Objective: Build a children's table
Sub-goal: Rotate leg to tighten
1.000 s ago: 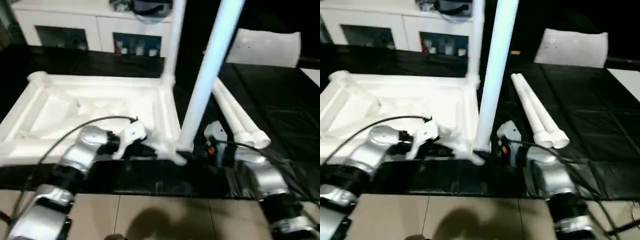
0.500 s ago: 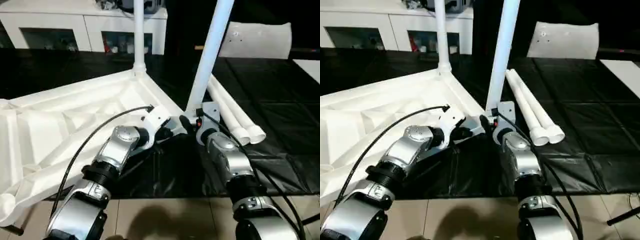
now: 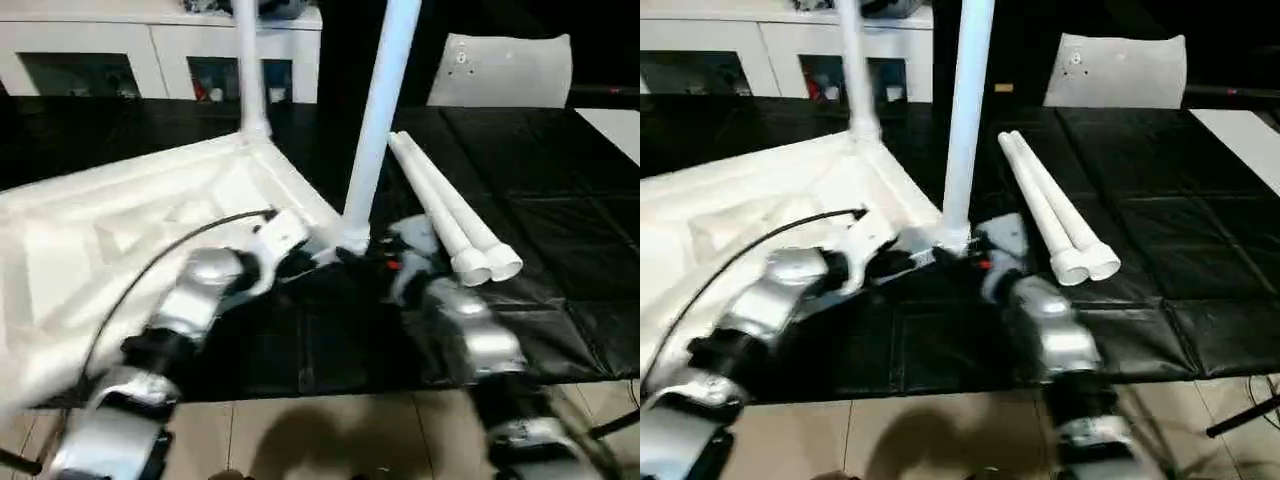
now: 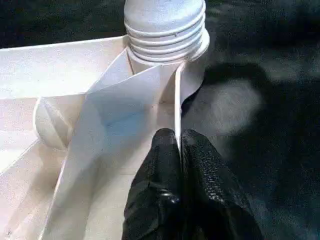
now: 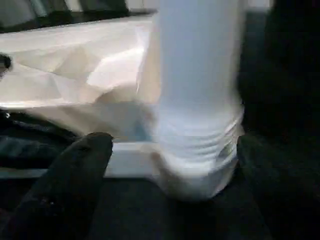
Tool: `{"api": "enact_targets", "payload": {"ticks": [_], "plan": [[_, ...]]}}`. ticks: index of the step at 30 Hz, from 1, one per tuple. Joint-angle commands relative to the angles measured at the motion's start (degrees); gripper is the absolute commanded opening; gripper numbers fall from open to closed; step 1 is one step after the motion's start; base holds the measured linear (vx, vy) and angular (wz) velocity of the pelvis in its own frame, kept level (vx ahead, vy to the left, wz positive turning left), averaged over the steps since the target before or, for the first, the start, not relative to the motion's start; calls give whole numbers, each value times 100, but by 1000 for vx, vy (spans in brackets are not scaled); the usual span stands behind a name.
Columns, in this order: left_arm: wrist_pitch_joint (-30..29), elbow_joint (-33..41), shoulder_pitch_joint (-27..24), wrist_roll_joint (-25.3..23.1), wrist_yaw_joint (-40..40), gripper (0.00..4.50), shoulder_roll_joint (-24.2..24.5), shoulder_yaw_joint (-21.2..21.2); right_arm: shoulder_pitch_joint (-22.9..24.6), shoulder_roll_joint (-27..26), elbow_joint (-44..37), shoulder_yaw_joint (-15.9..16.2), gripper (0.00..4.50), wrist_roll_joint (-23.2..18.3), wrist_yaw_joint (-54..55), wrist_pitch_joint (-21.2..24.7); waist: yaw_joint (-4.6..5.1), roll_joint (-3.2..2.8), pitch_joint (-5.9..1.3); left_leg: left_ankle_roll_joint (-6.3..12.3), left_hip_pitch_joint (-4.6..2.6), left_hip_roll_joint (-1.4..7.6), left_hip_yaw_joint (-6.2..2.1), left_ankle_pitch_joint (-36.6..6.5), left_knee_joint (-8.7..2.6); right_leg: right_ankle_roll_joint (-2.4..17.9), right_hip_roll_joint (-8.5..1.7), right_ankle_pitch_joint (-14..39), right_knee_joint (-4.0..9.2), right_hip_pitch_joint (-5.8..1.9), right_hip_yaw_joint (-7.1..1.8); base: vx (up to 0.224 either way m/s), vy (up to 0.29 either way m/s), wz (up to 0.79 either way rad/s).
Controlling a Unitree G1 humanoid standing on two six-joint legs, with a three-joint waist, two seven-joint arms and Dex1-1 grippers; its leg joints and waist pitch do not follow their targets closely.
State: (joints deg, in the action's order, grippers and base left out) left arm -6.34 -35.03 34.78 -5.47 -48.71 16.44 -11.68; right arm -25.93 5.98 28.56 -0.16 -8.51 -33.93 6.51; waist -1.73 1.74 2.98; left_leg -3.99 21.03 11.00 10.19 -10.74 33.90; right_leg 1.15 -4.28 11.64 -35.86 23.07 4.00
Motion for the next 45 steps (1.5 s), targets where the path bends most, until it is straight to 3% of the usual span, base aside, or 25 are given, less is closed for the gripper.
{"api": "enact_targets", "payload": {"ticks": [1, 7, 13, 19, 28, 30, 31, 38, 42, 45], "plan": [[401, -1, -85, 152, -505, 0, 166, -170, 98, 346, -231, 121, 443, -95, -710, -72, -22, 8, -363, 437, -49, 227, -50, -781, -363, 1284, -386, 476, 433, -338, -313, 0, 0, 0], [812, 23, -276, 477, -1913, 0, 617, -304, 132, 1164, -383, 463, 443, -258, -2268, -33, -52, 47, -364, 534, -28, 226, -39, -738, -345, 1350, -401, 499, 413, -345, -315, 0, 0, 0], [963, 31, -346, 587, -2951, 0, 939, -558, 10, 1488, -293, 780, 443, -272, -3181, -52, -70, 45, -366, 535, -38, 248, -32, -724, -343, 1447, -390, 461, 388, -330, -301, 0, 0, 0], [1134, 28, -310, 599, -3450, 0, 1058, -705, -48, 1615, -264, 1179, 443, -154, -3862, -336, -151, 63, -355, 439, -57, 268, -27, -835, -353, 1388, -407, 702, 402, -310, -305, 0, 0, 0], [1263, -28, -223, 570, -3648, 0, 1103, -774, -219, 1544, -65, 1392, 361, -186, -4253, -316, -186, 114, -365, 402, -59, 271, -24, -735, -351, 1405, -408, 548, 372, -309, -309, 0, 0, 0], [1273, -35, -218, 562, -3647, 0, 1108, -768, -236, 1547, -51, 1407, 361, -201, -4301, -294, -191, 113, -369, 404, -59, 268, -24, -715, -348, 1414, -408, 530, 366, -313, -306, 0, 0, 0], [1278, -46, -212, 560, -3654, 0, 1111, -763, -251, 1548, -37, 1415, 323, -206, -4334, -275, -195, 111, -368, 409, -60, 270, -22, -711, -347, 1416, -408, 523, 366, -310, -306, 0, 0, 0], [1264, -86, -199, 558, -3637, 0, 1119, -740, -257, 1537, 40, 1426, 274, -202, -4384, -292, -200, 88, -372, 373, -60, 268, -27, -719, -347, 1416, -406, 529, 363, -313, -304, 0, 0, 0], [1046, -77, -204, 611, -3326, 0, 989, -604, -114, 1432, -112, 1384, 255, -308, -4256, -69, -208, 72, -373, 374, -65, 270, -26, -718, -346, 1463, -400, 426, 355, -317, -303, 0, 0, 0], [921, -74, -177, 630, -2994, 0, 850, -498, -14, 1291, -225, 1309, 251, -376, -3941, 165, -222, 87, -356, 307, -67, 270, -31, -889, -363, 1389, -416, 755, 396, -318, -304, 0, 0, 0]]}}
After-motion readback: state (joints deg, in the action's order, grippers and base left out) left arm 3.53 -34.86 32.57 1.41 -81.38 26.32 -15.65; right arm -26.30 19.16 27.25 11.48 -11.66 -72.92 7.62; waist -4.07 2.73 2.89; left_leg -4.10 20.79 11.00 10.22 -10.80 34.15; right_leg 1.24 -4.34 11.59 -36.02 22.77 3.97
